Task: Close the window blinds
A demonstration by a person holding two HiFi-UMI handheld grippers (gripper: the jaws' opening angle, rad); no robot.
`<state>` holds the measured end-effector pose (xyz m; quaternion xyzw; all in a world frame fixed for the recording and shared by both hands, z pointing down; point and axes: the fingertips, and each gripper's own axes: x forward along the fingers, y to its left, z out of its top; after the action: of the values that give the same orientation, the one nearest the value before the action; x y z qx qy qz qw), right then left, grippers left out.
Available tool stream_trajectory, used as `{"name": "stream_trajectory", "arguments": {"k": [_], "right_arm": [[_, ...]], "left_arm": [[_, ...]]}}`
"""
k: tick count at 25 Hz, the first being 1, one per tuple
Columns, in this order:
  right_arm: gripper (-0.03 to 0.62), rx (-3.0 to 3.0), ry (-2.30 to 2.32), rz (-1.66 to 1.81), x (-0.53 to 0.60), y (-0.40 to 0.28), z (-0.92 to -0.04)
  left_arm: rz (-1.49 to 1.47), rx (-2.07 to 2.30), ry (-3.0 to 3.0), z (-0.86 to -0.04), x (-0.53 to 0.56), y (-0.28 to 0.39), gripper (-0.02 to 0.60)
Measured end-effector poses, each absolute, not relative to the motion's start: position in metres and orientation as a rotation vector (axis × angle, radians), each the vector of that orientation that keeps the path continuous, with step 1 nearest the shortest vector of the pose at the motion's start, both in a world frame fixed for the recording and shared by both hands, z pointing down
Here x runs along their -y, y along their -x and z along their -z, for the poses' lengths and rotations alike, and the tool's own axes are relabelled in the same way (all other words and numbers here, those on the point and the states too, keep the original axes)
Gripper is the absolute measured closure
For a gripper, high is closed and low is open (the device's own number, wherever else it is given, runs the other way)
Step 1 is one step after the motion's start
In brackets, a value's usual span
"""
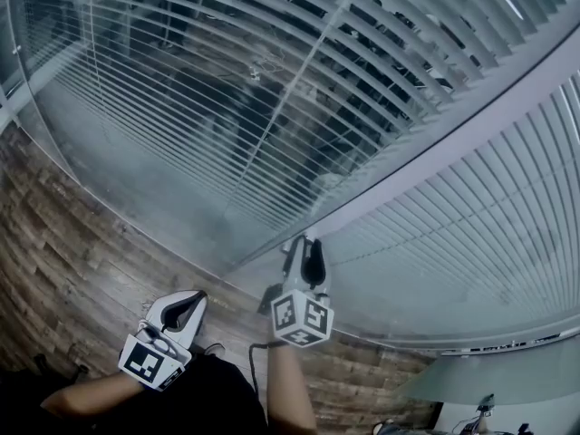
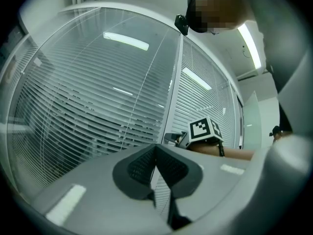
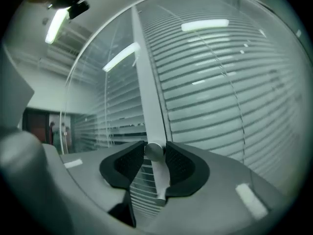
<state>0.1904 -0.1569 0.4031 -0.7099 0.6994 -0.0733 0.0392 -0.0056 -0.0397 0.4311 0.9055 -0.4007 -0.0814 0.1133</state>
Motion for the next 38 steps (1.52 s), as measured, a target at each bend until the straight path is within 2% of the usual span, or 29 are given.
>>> {"name": "stream_trajectory", "arguments": {"k": [5,8,16,26,30,35,38], "right_arm": [[0.433,-2.492,2.578,-0.555,0.153,-0.175,-0.399],[0.431,-2.576,2.653,-0.690,0.156,-0.169,-0.404],[0.459,-2.487,2.735,-0.569,0.170,-0.178,-0.415],[0.462,-2.051,2.131,0.365,0.169,-0.196,-0.411],[0.462,-1.889,1.910,0.592,0.169,-0.201,-0.410],[0.456,-2.102,2.055,0.464,0.169,-0.196,-0.413],[0.405,-2.460,2.367,0.001,0.167,-0.187,-0.416]], "left_arm": [[0.256,1.183,-2.651,-0.431,0.043,0.009,0.580],[0.262,1.176,-2.657,-0.423,0.041,0.010,0.580],[0.265,1.202,-2.634,-0.431,0.041,0.016,0.580],[0.276,1.215,-2.623,-0.437,0.039,0.017,0.580],[0.269,1.210,-2.634,-0.429,0.040,0.017,0.580],[0.264,1.211,-2.635,-0.431,0.039,0.016,0.580],[0.261,1.212,-2.621,-0.433,0.039,0.018,0.580]]}}
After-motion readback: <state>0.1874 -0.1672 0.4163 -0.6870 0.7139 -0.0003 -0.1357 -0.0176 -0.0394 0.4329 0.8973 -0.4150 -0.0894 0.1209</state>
